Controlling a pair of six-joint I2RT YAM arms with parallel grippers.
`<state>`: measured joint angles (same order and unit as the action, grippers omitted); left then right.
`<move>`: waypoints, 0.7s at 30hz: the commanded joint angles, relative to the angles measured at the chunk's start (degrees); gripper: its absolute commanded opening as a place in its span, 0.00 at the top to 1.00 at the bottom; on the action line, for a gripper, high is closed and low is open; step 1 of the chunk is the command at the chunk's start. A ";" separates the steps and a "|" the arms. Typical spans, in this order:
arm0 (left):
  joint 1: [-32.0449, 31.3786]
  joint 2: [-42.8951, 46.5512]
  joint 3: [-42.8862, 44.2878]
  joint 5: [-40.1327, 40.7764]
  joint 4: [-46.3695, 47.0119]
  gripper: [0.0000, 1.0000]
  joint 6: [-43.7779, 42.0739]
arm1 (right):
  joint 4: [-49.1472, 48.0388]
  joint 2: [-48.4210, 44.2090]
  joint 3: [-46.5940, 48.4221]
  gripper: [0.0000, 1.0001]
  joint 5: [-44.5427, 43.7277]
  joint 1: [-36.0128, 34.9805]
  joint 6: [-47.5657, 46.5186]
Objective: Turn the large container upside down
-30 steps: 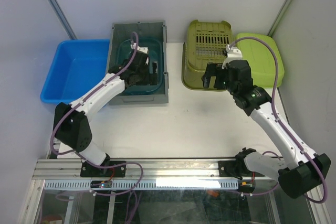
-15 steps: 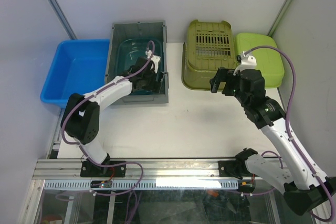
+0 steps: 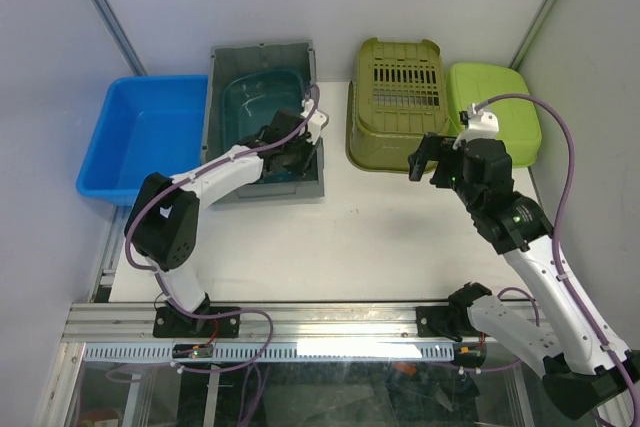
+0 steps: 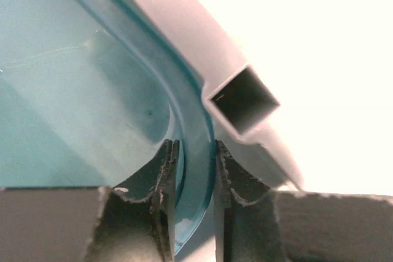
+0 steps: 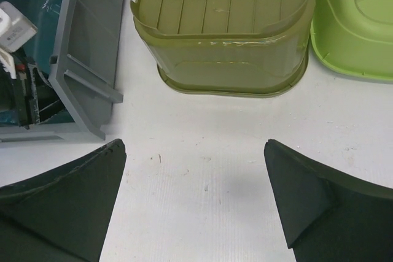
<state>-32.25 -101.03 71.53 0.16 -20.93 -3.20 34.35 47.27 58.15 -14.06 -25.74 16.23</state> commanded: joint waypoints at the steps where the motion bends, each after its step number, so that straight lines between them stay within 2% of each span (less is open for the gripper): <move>1: 0.22 6.79 5.01 5.45 -2.26 0.94 3.53 | -1.39 -0.42 1.58 0.01 -1.81 0.06 -0.19; 2: -0.03 7.49 6.39 6.01 -3.51 0.99 3.17 | -1.41 -0.35 1.61 0.01 -1.95 0.07 0.00; 3: -0.27 8.25 8.09 6.86 -5.07 1.00 2.79 | -1.41 -0.41 1.61 0.01 -2.01 0.06 0.17; 8: -0.53 12.71 16.98 8.62 -12.33 1.00 1.40 | -1.89 -1.35 1.05 0.01 -3.26 0.07 1.22; 11: -0.53 17.12 20.91 8.35 -13.41 1.00 0.93 | -2.51 -2.35 0.35 0.01 -4.13 0.07 1.77; 16: -0.53 24.78 26.45 3.07 -13.65 1.00 1.72 | -2.76 -3.77 -0.02 0.01 -6.11 0.07 2.67; 21: -0.53 27.43 33.63 -7.10 -15.28 1.00 5.91 | -2.72 -5.65 -0.02 0.01 -9.61 0.07 4.32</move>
<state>-33.28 -77.60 98.24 -0.49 -38.68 0.67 34.20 43.53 58.15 -19.16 -25.74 18.28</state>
